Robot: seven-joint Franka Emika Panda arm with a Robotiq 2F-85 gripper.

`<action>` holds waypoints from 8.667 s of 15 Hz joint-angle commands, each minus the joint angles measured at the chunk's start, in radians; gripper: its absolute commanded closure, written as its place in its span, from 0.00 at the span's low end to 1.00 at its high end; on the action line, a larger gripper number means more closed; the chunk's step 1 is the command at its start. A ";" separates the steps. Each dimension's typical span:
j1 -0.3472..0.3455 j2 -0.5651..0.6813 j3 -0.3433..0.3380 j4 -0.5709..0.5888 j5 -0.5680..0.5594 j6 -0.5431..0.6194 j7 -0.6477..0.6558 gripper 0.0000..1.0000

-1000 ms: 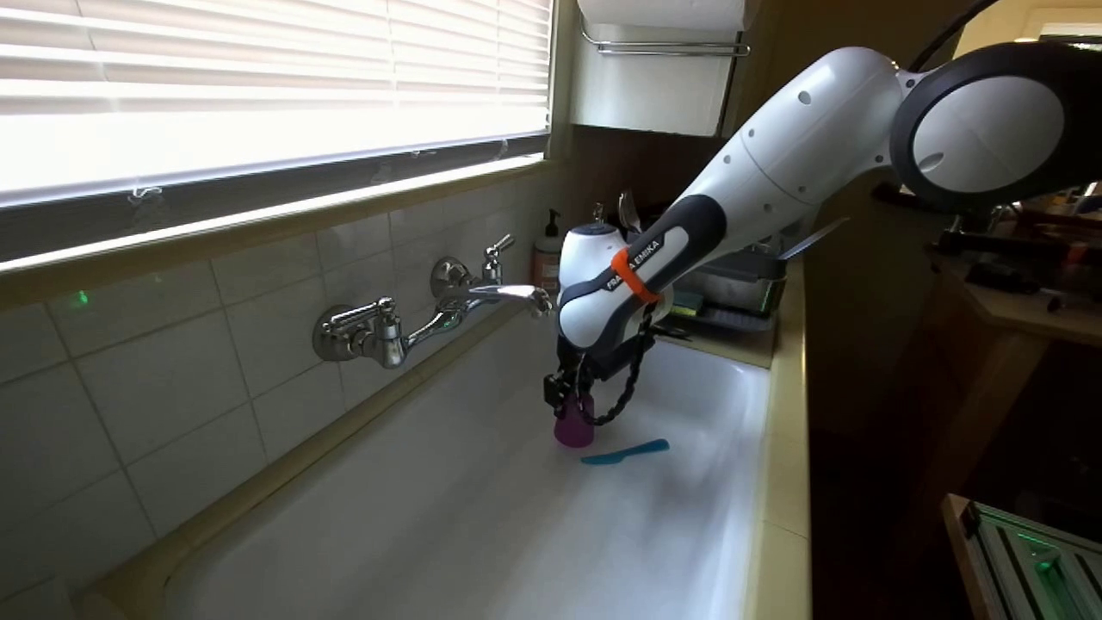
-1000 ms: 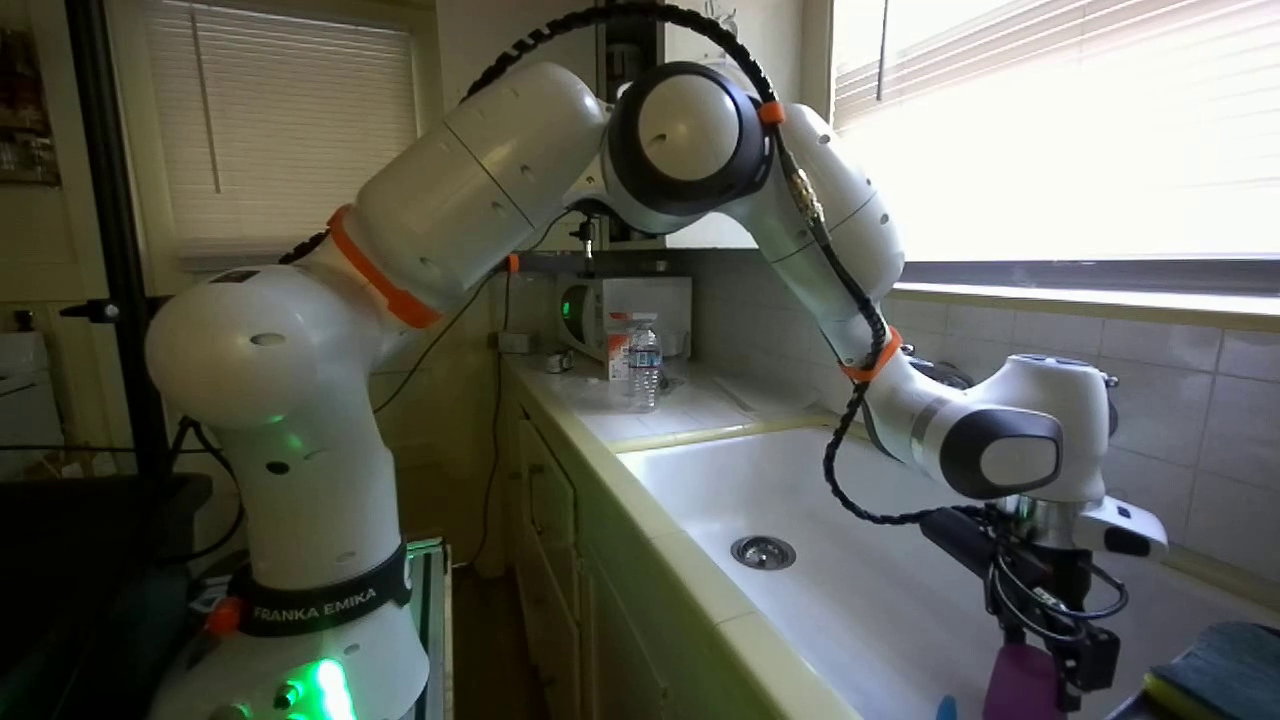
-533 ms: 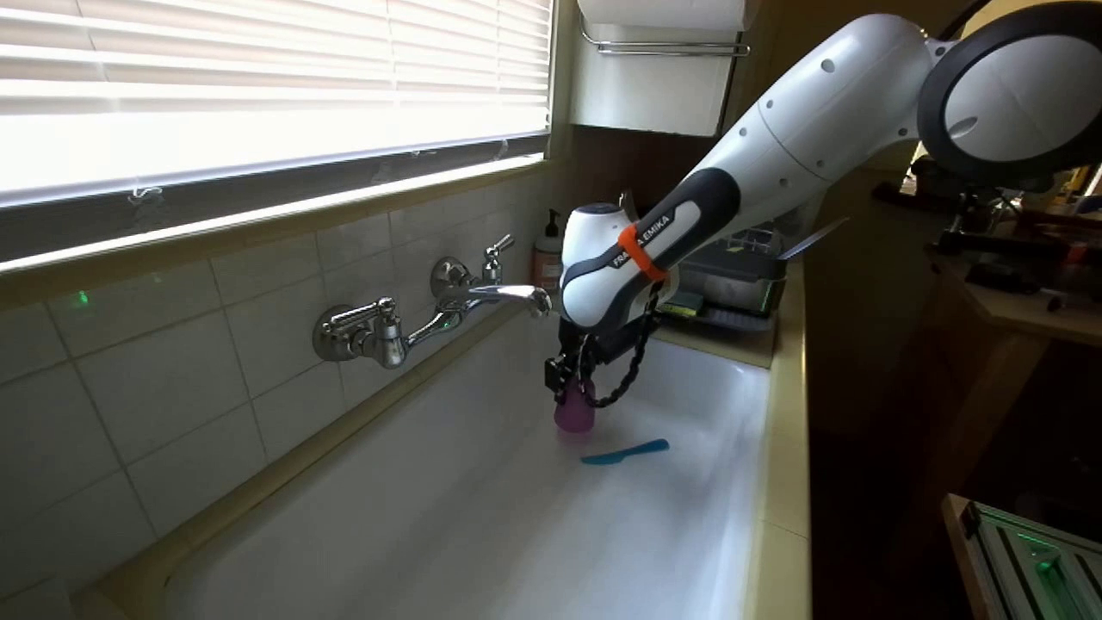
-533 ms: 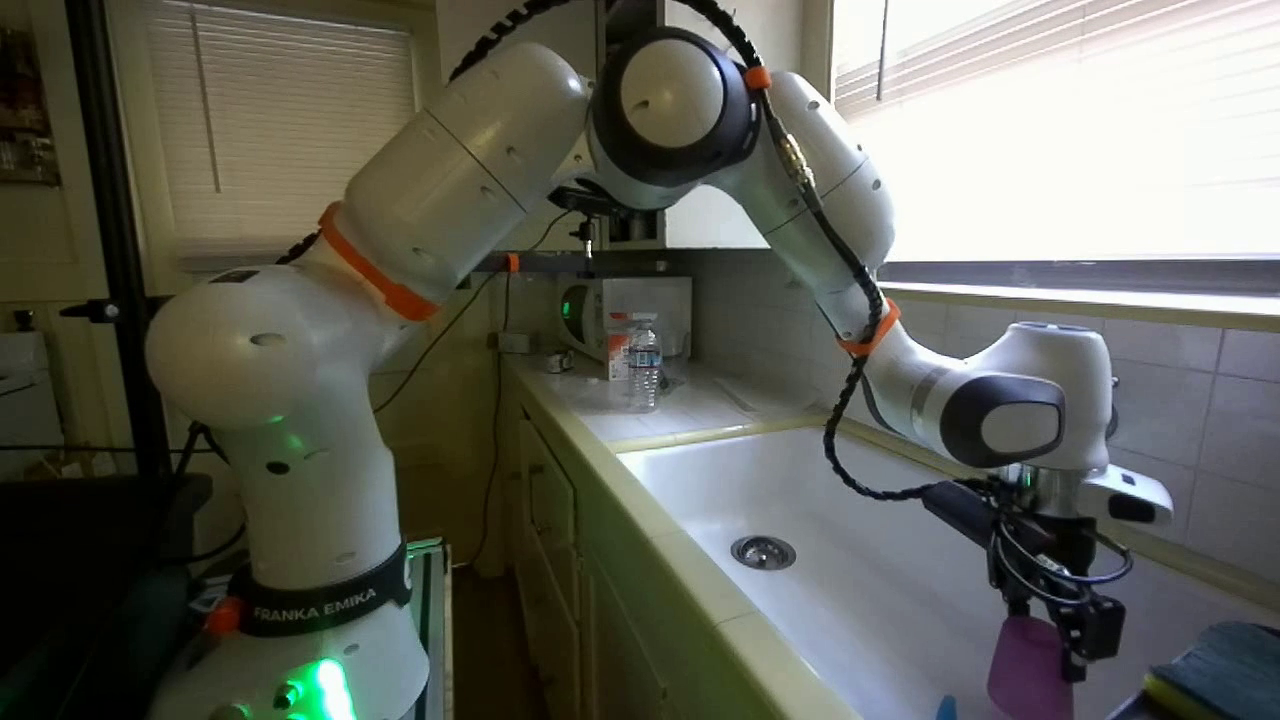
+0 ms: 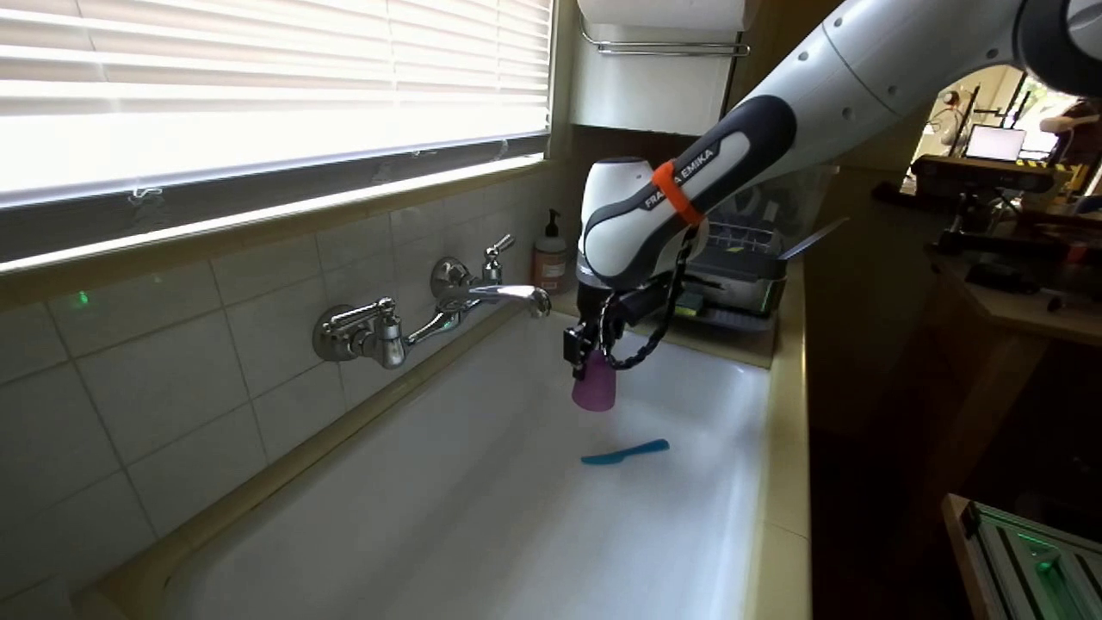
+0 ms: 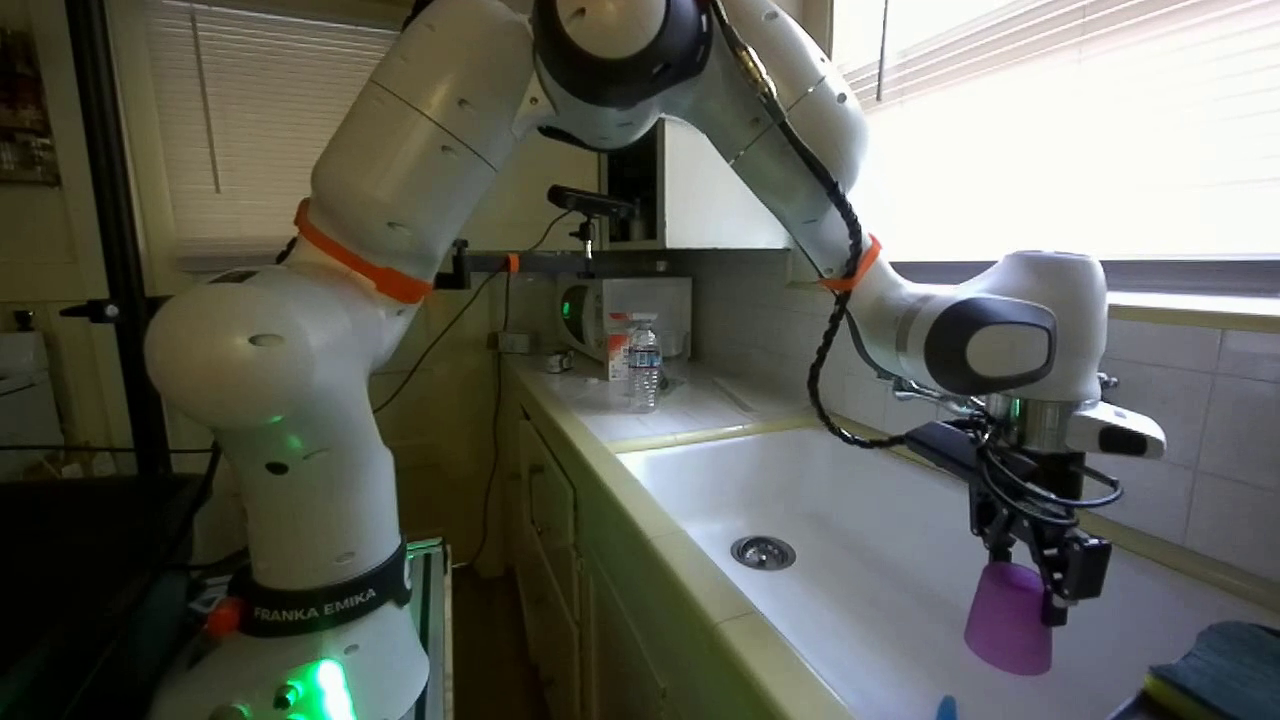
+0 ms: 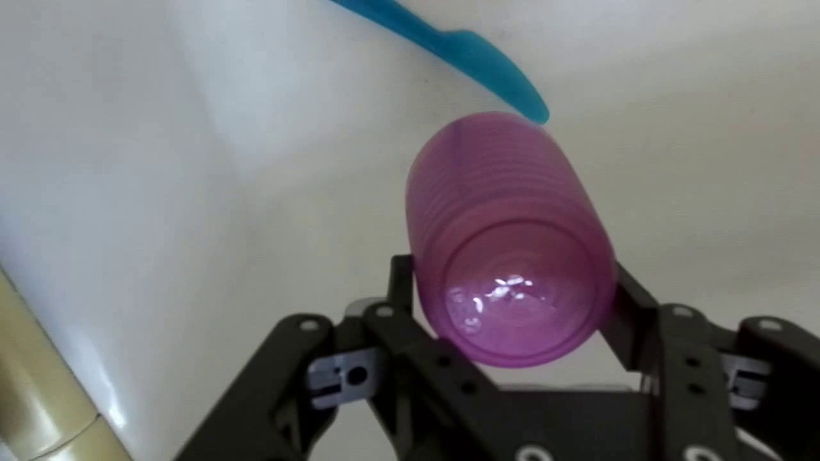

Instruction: Remove the purple cup out of the sink

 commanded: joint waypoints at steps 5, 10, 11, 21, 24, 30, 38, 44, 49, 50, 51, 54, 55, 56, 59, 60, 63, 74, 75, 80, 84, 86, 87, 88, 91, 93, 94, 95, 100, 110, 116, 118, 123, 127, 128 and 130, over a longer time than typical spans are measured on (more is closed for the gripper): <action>-0.003 -0.279 0.000 -0.240 -0.018 -0.071 -0.068 0.56; 0.014 -0.432 -0.027 -0.362 -0.082 -0.073 -0.021 0.56; 0.014 -0.461 -0.031 -0.382 -0.097 -0.073 -0.013 0.56; -0.018 -0.747 -0.047 -0.542 -0.291 -0.023 0.260 0.56; -0.046 -0.811 -0.039 -0.564 -0.350 -0.018 0.345 0.56; -0.129 -0.866 -0.059 -0.586 -0.368 0.043 0.407 0.56; -0.192 -0.845 -0.082 -0.554 -0.333 0.103 0.379 0.31; -0.193 -0.845 -0.081 -0.560 -0.333 0.108 0.379 0.31; -0.231 -0.842 -0.092 -0.522 -0.348 0.115 0.427 0.56; -0.241 -0.842 -0.095 -0.512 -0.351 0.118 0.437 0.56; -0.251 -0.839 -0.100 -0.498 -0.350 0.118 0.440 0.56; -0.269 -0.816 -0.117 -0.448 -0.341 0.124 0.445 0.56; -0.273 -0.801 -0.122 -0.430 -0.339 0.129 0.448 0.56; -0.279 -0.792 -0.123 -0.415 -0.346 0.128 0.455 0.56; -0.289 -0.750 -0.132 -0.376 -0.360 0.133 0.480 0.56; -0.291 -0.735 -0.136 -0.362 -0.363 0.134 0.491 0.56; -0.299 -0.676 -0.160 -0.315 -0.367 0.146 0.518 0.56; -0.273 -0.495 -0.263 -0.160 -0.235 0.119 0.443 0.56; -0.272 -0.474 -0.266 -0.142 -0.198 0.110 0.414 0.56; -0.281 -0.380 -0.274 -0.061 -0.079 0.080 0.332 0.56; -0.294 -0.304 -0.283 0.011 -0.030 0.028 0.302 0.56; -0.301 -0.264 -0.287 0.048 -0.015 -0.004 0.299 0.56; -0.305 -0.246 -0.287 0.067 -0.007 -0.018 0.296 0.56; -0.307 -0.229 -0.288 0.081 -0.003 -0.030 0.295 0.56; -0.318 -0.178 -0.287 0.134 0.009 -0.067 0.295 0.56; -0.324 -0.149 -0.286 0.166 0.011 -0.089 0.297 0.56; -0.327 -0.138 -0.285 0.179 0.012 -0.099 0.297 0.56; -0.329 -0.130 -0.285 0.190 0.010 -0.109 0.297 0.56; -0.335 -0.097 -0.285 0.236 0.002 -0.140 0.302 0.00; -0.305 -0.183 -0.297 0.190 -0.032 -0.139 0.316 0.00; -0.274 -0.287 -0.306 0.123 -0.069 -0.178 0.322 0.00; -0.264 -0.325 -0.304 0.095 -0.081 -0.221 0.317 0.00; -0.230 -0.410 -0.303 0.015 -0.148 -0.284 0.347 0.00; -0.203 -0.514 -0.291 -0.102 -0.197 -0.259 0.358 0.00; -0.197 -0.537 -0.288 -0.128 -0.207 -0.255 0.363 0.00; -0.192 -0.580 -0.280 -0.176 -0.219 -0.247 0.363 0.00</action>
